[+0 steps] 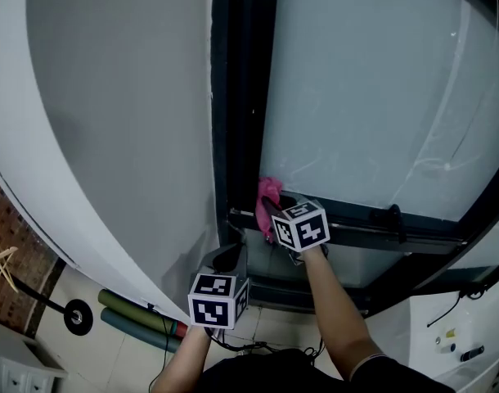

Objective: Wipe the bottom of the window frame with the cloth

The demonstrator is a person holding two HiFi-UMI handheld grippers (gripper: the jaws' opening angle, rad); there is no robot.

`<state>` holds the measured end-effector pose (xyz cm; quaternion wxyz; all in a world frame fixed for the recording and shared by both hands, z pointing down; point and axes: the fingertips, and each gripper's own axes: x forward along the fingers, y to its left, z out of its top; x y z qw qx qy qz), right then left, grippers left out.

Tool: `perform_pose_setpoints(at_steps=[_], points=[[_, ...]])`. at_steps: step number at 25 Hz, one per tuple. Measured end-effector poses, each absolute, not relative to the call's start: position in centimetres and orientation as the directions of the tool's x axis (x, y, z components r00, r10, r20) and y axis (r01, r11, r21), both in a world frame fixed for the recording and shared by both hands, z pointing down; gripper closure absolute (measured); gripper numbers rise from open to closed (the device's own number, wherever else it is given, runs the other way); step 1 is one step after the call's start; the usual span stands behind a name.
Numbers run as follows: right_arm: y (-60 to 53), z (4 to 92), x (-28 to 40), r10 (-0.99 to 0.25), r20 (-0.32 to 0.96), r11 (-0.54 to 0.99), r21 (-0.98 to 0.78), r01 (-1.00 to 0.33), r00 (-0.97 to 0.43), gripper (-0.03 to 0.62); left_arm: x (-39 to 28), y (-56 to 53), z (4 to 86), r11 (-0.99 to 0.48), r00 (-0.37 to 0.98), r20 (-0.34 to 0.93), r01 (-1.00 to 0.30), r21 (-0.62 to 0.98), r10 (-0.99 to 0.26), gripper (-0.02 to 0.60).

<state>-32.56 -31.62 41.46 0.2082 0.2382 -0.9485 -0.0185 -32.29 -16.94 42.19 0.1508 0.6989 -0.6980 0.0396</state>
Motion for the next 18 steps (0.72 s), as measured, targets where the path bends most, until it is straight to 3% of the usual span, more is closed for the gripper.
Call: perform_pose_setpoints(at_steps=[5, 11, 18], points=[[-30.0, 38.0, -28.4, -0.486, 0.244, 0.874, 0.127, -0.469, -0.839, 0.526, -30.0, -18.6, 41.4, -0.040, 0.076, 0.253, -0.989, 0.142, -0.964, 0.575], [-28.5, 32.0, -17.8, -0.580, 0.066, 0.811, 0.146, -0.567, -0.812, 0.526, -22.4, -21.6, 39.7, -0.176, 0.201, 0.214, -0.975, 0.132, -0.956, 0.575], [-27.5, 28.2, -4.1, -0.700, -0.014, 0.705, 0.144, -0.694, -0.714, 0.525, -12.1, -23.4, 36.7, -0.322, 0.338, 0.164, -0.940, 0.115, -0.927, 0.575]])
